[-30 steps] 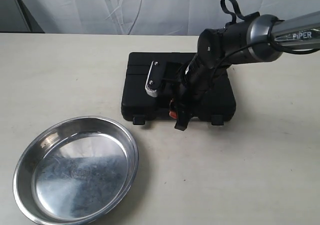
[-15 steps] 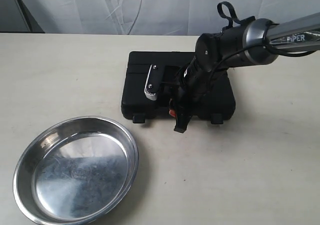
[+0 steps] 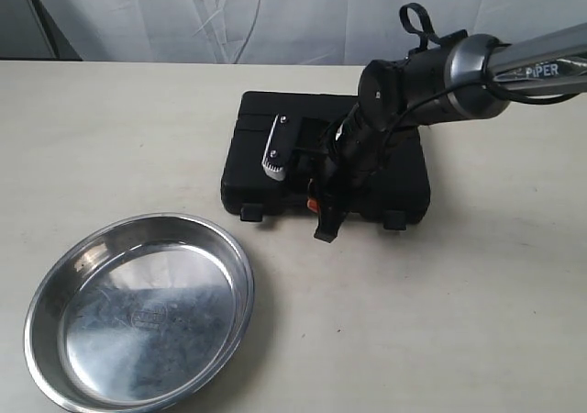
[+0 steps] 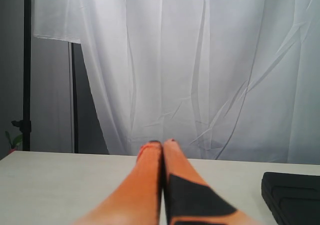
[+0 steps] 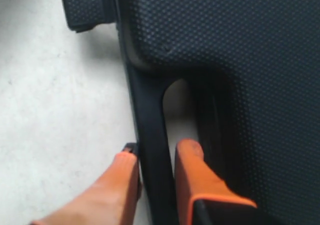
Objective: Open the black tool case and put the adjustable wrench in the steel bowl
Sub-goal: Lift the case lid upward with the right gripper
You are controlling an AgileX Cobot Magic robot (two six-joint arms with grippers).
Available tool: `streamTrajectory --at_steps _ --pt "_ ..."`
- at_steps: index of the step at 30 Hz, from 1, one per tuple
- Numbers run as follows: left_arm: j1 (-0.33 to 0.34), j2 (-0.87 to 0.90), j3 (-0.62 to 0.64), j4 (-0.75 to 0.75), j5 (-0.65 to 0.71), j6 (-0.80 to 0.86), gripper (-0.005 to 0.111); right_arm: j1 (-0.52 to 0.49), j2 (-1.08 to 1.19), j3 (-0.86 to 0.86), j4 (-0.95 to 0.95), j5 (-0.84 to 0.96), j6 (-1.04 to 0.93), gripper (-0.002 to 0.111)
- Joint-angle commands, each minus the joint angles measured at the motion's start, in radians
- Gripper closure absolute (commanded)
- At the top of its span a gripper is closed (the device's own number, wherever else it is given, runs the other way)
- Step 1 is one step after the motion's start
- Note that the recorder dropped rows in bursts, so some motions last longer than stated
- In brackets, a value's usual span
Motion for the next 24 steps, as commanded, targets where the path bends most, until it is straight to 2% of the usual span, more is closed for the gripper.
streamTrajectory --at_steps 1,24 --pt "-0.002 0.005 -0.004 0.002 -0.005 0.001 0.106 -0.005 -0.057 -0.004 0.042 -0.019 0.029 0.109" --pt "-0.002 0.005 -0.004 0.002 -0.005 0.001 0.106 -0.005 -0.267 -0.004 0.090 -0.036 0.029 0.109"
